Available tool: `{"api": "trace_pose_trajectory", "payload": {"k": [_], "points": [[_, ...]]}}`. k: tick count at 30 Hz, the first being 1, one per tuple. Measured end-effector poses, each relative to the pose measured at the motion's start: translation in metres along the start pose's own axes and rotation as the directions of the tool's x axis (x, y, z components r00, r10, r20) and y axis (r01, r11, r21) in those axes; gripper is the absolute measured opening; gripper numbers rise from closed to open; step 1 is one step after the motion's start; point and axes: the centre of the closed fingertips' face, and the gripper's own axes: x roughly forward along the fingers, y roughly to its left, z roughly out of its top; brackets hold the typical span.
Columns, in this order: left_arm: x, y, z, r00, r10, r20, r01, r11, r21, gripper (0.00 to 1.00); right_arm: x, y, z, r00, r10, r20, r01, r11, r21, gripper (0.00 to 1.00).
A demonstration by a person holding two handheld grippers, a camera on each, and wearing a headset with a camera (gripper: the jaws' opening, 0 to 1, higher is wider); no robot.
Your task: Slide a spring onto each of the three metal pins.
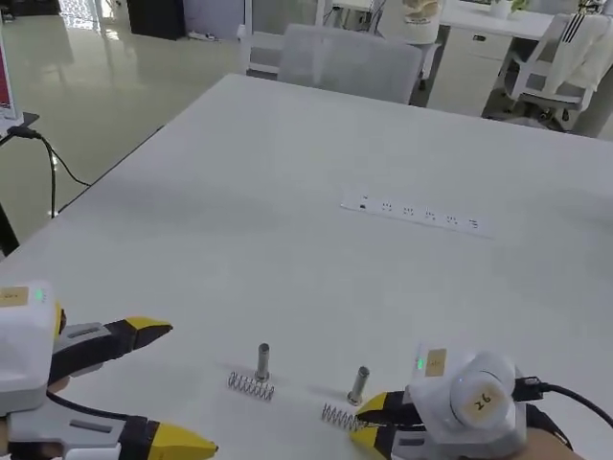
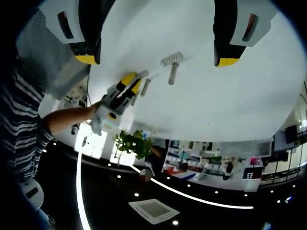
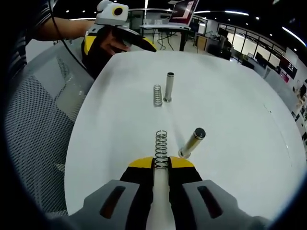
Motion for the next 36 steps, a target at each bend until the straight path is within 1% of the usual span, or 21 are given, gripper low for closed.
{"api": "trace_pose_trajectory", "payload": {"k": [5, 11, 14, 16, 18, 22, 23, 28, 29, 30, 33, 36], "points": [[0.001, -0.005, 0.002, 0.9999, -0.015, 0.001, 0.015, 1.000, 0.007, 0.95, -0.004, 0.000, 0.001, 0.9999, -0.011, -0.002, 0.011, 1.000, -0.022, 0.08], [0.002, -0.007, 0.003, 0.9998, -0.021, 0.002, 0.021, 1.000, 0.012, 0.94, -0.012, 0.004, 0.004, 1.0000, -0.001, 0.008, 0.001, 1.000, -0.031, 0.08], [0.002, -0.008, -0.001, 0.9996, -0.026, -0.012, 0.026, 1.000, 0.010, 0.94, -0.018, 0.005, 0.006, 0.9999, -0.001, 0.014, 0.002, 0.999, -0.040, 0.08], [0.002, -0.009, -0.006, 0.9993, -0.026, -0.028, 0.026, 1.000, 0.016, 0.93, -0.023, 0.006, 0.008, 0.9998, -0.002, 0.019, 0.003, 0.999, -0.048, 0.08], [0.001, -0.011, -0.009, 0.9988, -0.034, -0.036, 0.035, 0.999, 0.007, 0.91, -0.027, 0.007, 0.008, 0.9998, 0.002, 0.021, -0.001, 0.999, -0.053, 0.08], [0.002, -0.017, -0.012, 0.9969, -0.065, -0.046, 0.065, 0.998, 0.003, 0.86, -0.037, 0.007, 0.009, 0.9996, -0.002, 0.026, 0.004, 0.998, -0.069, 0.08], [0.002, -0.020, -0.012, 0.9956, -0.081, -0.047, 0.081, 0.997, 0.002, 0.85, -0.040, 0.008, 0.010, 0.9996, -0.003, 0.029, 0.005, 0.997, -0.076, 0.08], [0.007, -0.027, -0.011, 0.9921, -0.115, -0.049, 0.115, 0.993, 0.000, 0.81, -0.049, 0.013, 0.014, 0.9993, 0.004, 0.037, -0.001, 0.995, -0.100, 0.08], [0.008, -0.029, -0.011, 0.9908, -0.125, -0.052, 0.125, 0.992, -0.002, 0.79, -0.050, 0.014, 0.015, 0.9993, 0.005, 0.037, 0.000, 0.994, -0.110, 0.08], [0.009, -0.032, -0.012, 0.9875, -0.145, -0.063, 0.144, 0.989, -0.009, 0.76, -0.051, 0.015, 0.016, 0.9993, 0.005, 0.038, -0.001, 0.994, -0.113, 0.08], [0.012, -0.036, -0.014, 0.9829, -0.167, -0.078, 0.167, 0.986, -0.006, 0.72, -0.054, 0.017, 0.018, 0.9991, 0.009, 0.042, -0.004, 0.992, -0.123, 0.08], [0.017, -0.041, -0.011, 0.9773, -0.197, -0.079, 0.197, 0.980, -0.002, 0.68, -0.056, 0.020, 0.021, 0.9988, 0.011, 0.048, -0.005, 0.991, -0.133, 0.08]]}}
